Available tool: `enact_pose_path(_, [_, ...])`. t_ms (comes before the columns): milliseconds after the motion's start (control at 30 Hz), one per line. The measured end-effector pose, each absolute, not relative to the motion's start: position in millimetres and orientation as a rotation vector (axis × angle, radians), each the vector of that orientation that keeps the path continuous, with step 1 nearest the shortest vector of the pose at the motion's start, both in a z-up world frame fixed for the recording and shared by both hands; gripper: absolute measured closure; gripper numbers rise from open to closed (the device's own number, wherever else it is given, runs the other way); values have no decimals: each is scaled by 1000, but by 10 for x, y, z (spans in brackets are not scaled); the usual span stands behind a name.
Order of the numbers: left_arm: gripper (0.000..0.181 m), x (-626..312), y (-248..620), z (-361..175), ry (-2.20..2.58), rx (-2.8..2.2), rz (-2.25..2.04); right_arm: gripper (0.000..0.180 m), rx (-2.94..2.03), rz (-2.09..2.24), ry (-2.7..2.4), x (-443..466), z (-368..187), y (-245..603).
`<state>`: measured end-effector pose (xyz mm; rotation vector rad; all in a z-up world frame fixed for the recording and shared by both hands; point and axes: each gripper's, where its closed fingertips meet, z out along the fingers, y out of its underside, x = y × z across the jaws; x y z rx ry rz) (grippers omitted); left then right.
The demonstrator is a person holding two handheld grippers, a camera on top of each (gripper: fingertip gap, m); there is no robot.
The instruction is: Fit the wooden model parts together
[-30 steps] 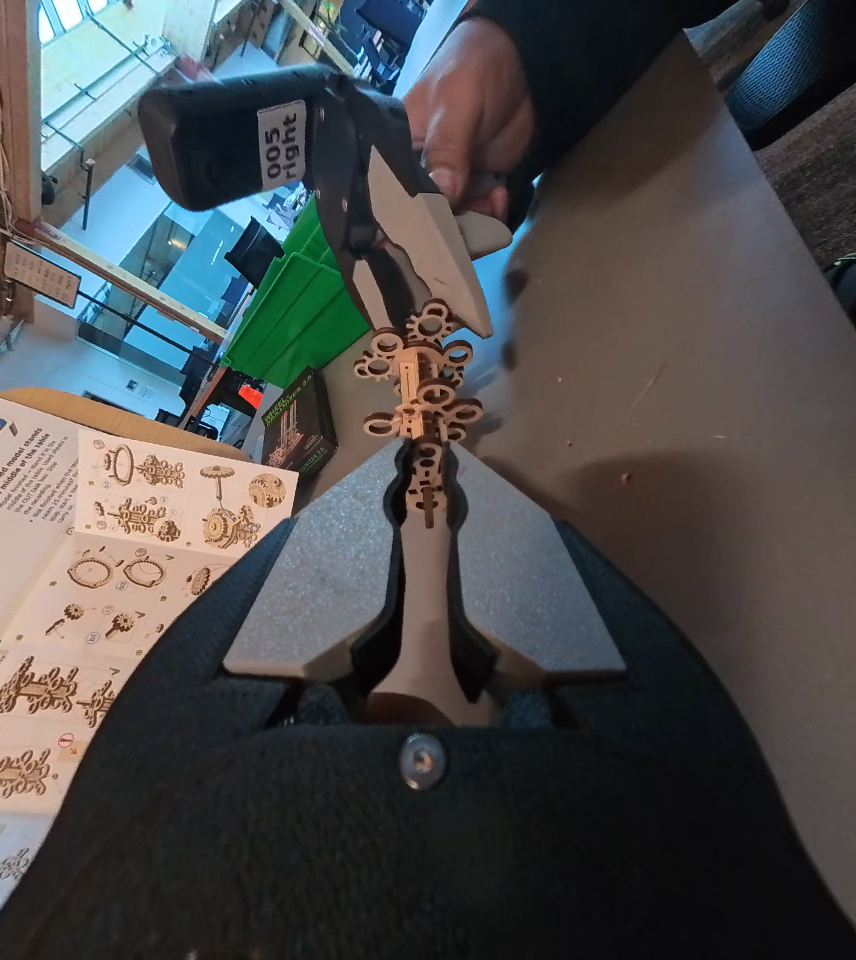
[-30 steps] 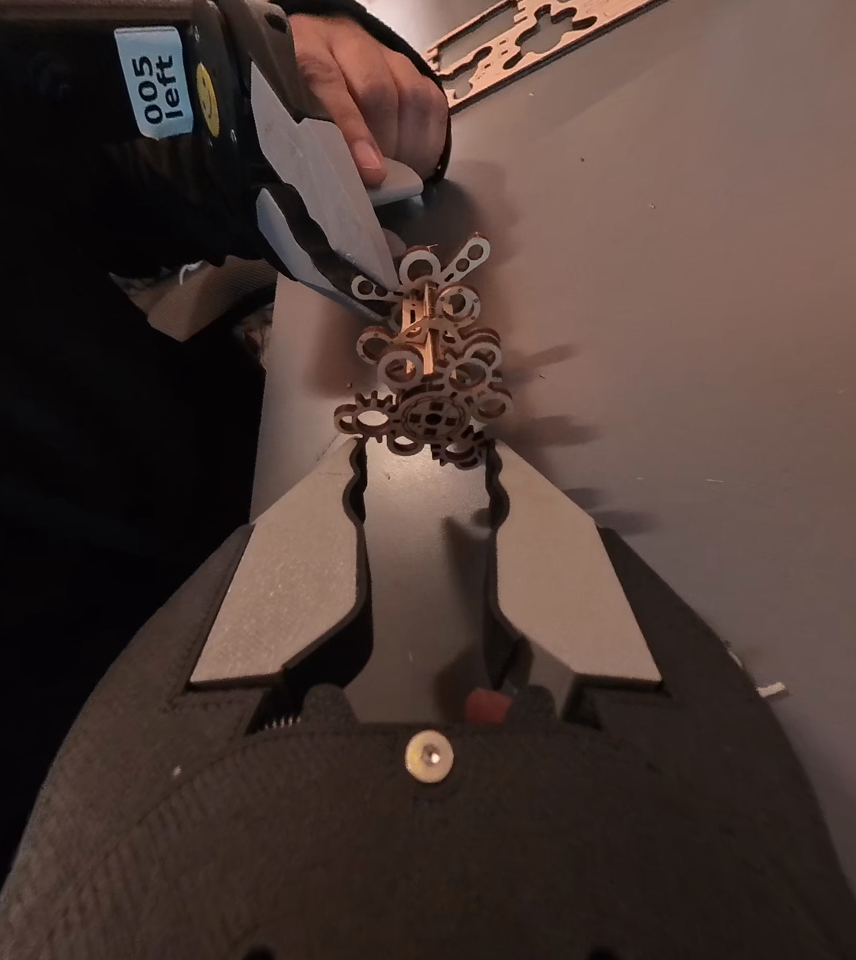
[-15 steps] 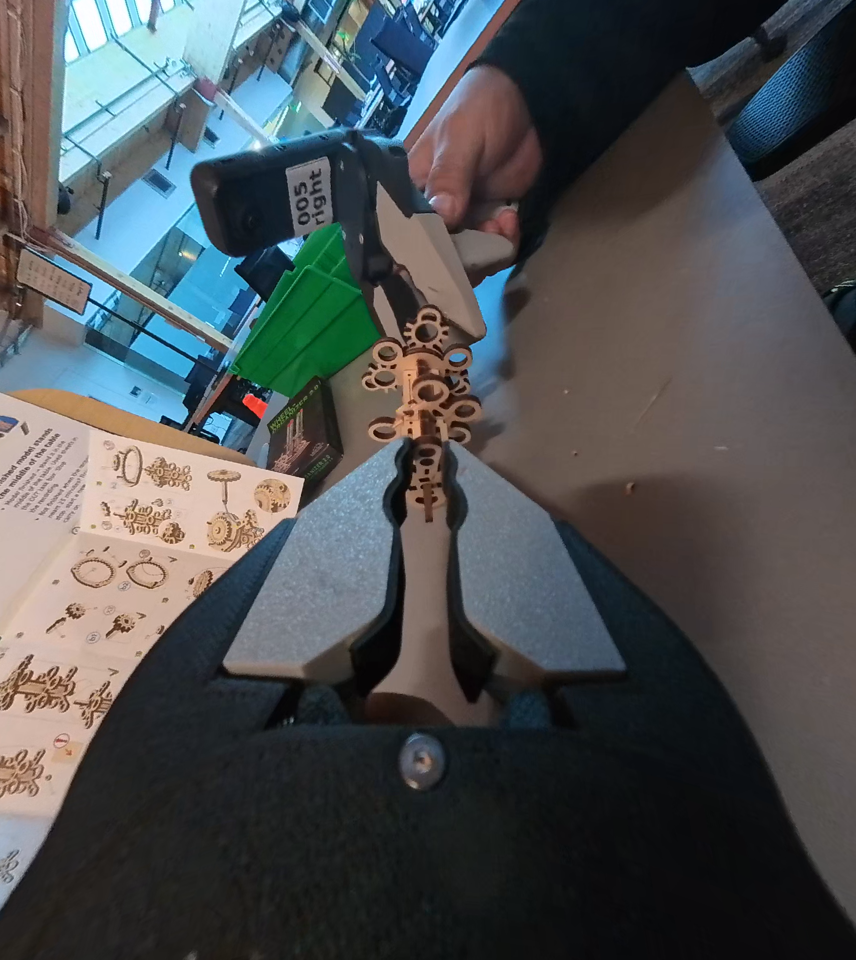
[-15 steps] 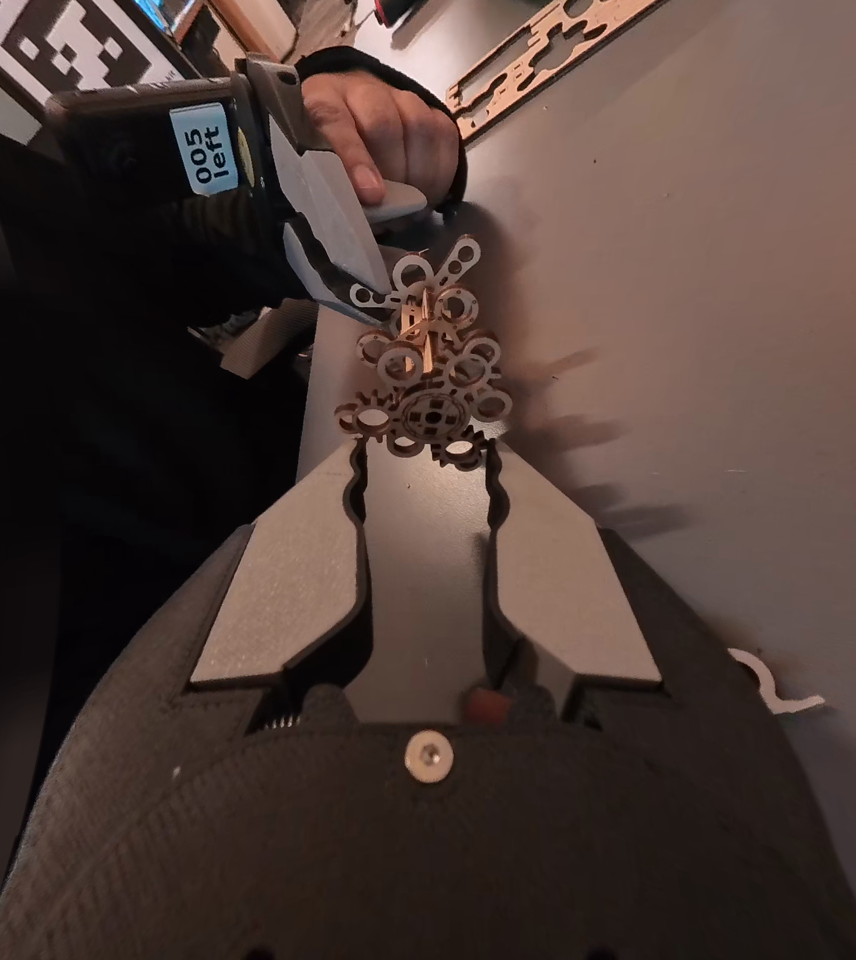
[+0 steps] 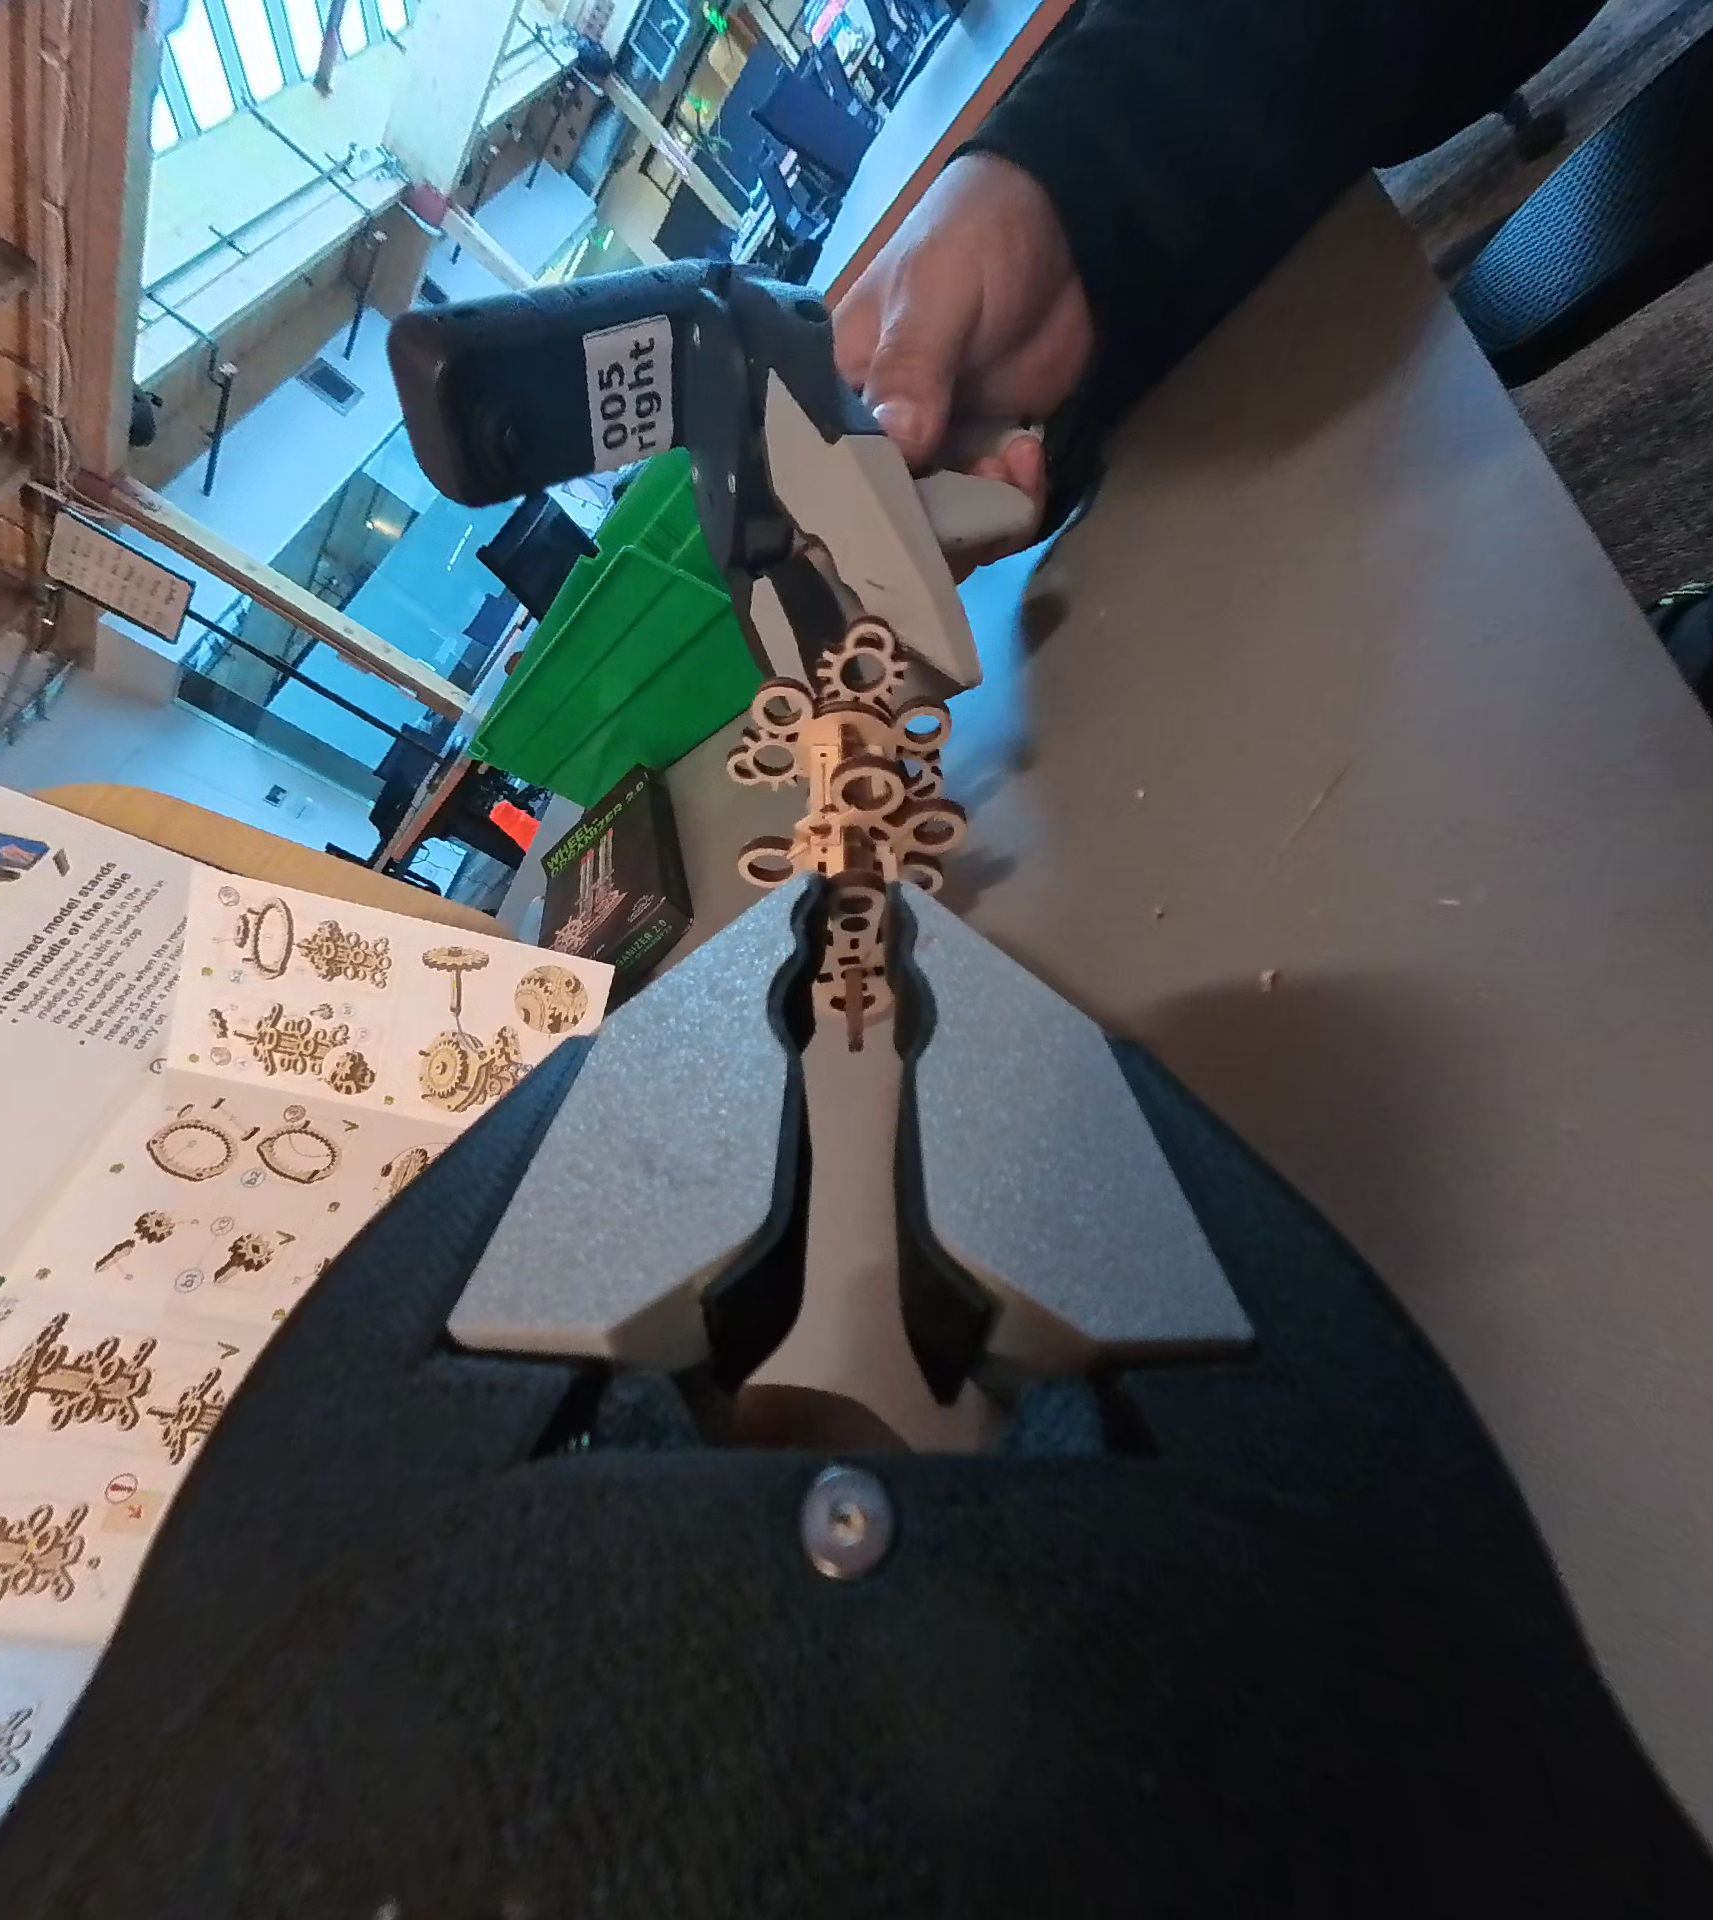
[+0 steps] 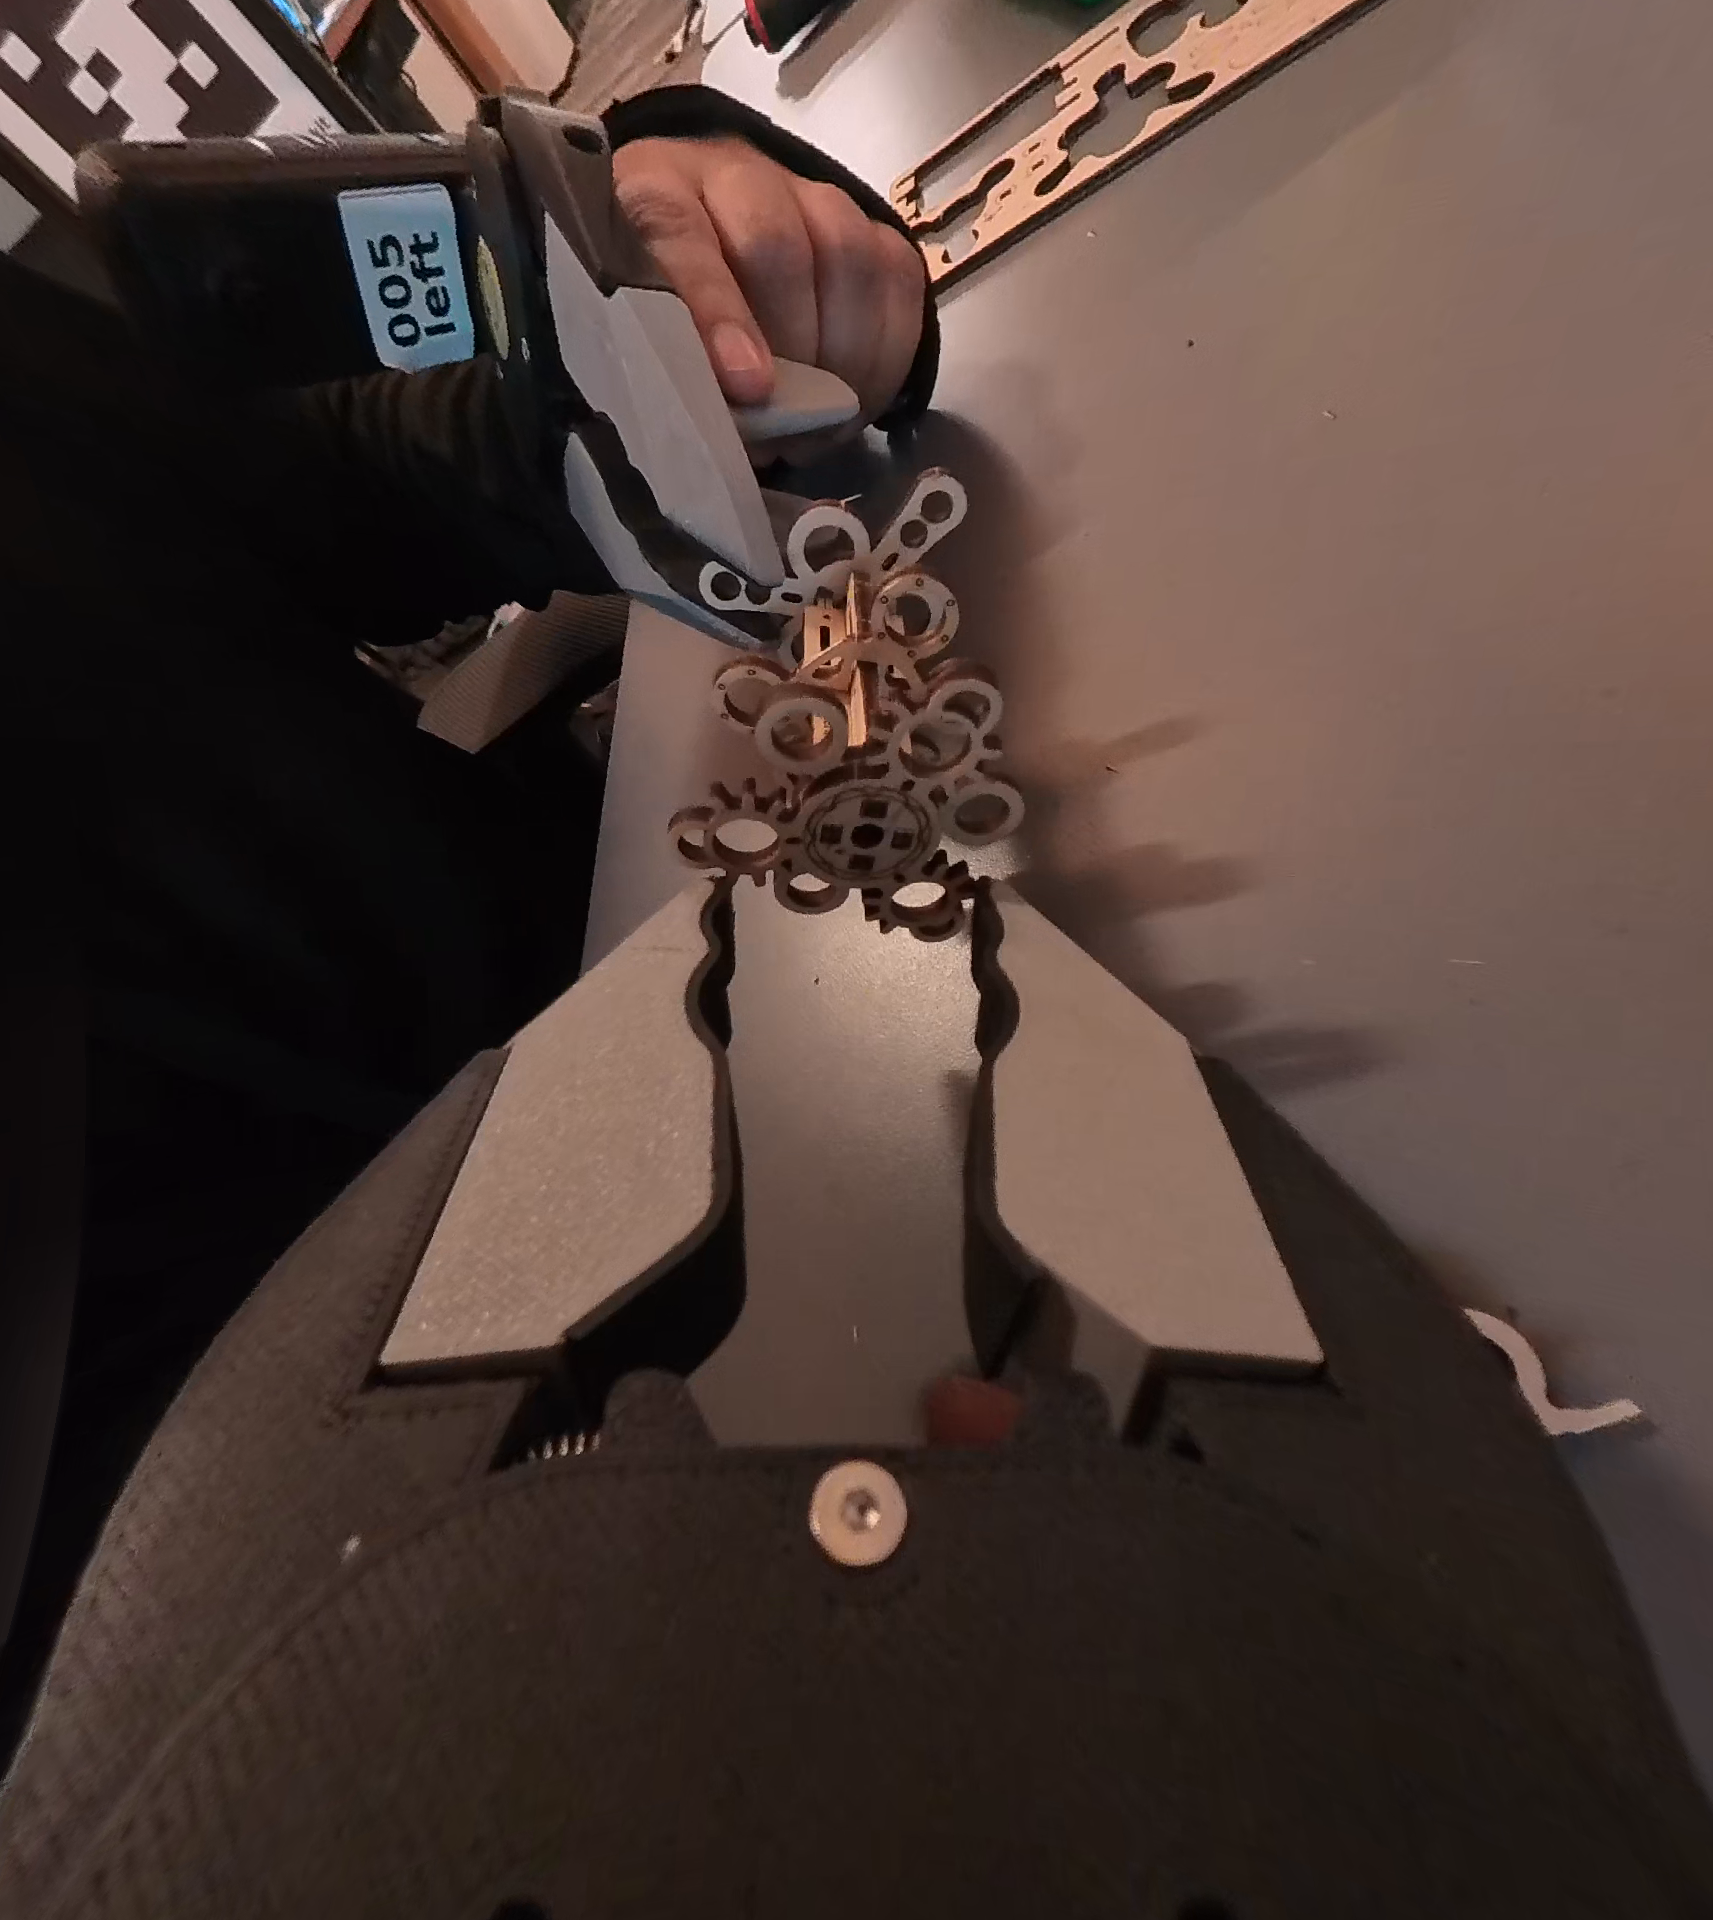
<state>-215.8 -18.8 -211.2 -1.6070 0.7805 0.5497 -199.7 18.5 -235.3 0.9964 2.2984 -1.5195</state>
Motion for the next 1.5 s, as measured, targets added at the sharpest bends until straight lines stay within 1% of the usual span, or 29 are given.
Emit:
enact_pose_path(967, [174,-2136,-176,-2100,789,-1597,530,137,1023,-1542,2179,-2010,-2323,182])
enact_pose_path(1333, [173,-2221,-131,-2264,809,-1733,491,137,1137,-1455,2002,-2054,-2431,241])
enact_pose_path(1500, [160,-2231,-200,-2147,733,-1702,458,137,1150,-1459,1975,-2078,-2426,251])
